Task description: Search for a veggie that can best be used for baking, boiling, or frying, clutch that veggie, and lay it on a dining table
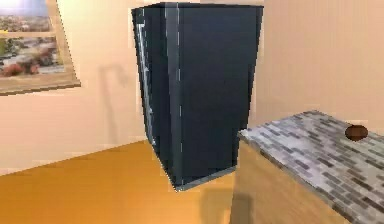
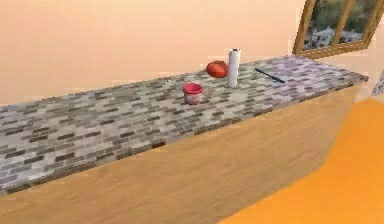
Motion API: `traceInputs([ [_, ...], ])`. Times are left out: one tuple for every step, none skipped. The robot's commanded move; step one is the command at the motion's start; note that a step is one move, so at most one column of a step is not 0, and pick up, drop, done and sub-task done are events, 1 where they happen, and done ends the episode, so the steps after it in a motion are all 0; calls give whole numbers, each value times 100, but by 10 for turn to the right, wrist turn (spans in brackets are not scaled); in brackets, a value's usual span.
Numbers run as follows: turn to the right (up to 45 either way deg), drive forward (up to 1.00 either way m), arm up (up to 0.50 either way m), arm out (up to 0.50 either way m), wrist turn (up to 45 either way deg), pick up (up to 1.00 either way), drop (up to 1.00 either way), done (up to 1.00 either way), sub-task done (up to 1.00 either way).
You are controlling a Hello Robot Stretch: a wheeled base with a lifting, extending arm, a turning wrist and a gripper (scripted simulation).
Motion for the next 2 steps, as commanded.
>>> traceInputs([
  [-420,0,0,0,0,0,0,0,0],
  [-60,0,0,0,0,0,0,0,0],
])
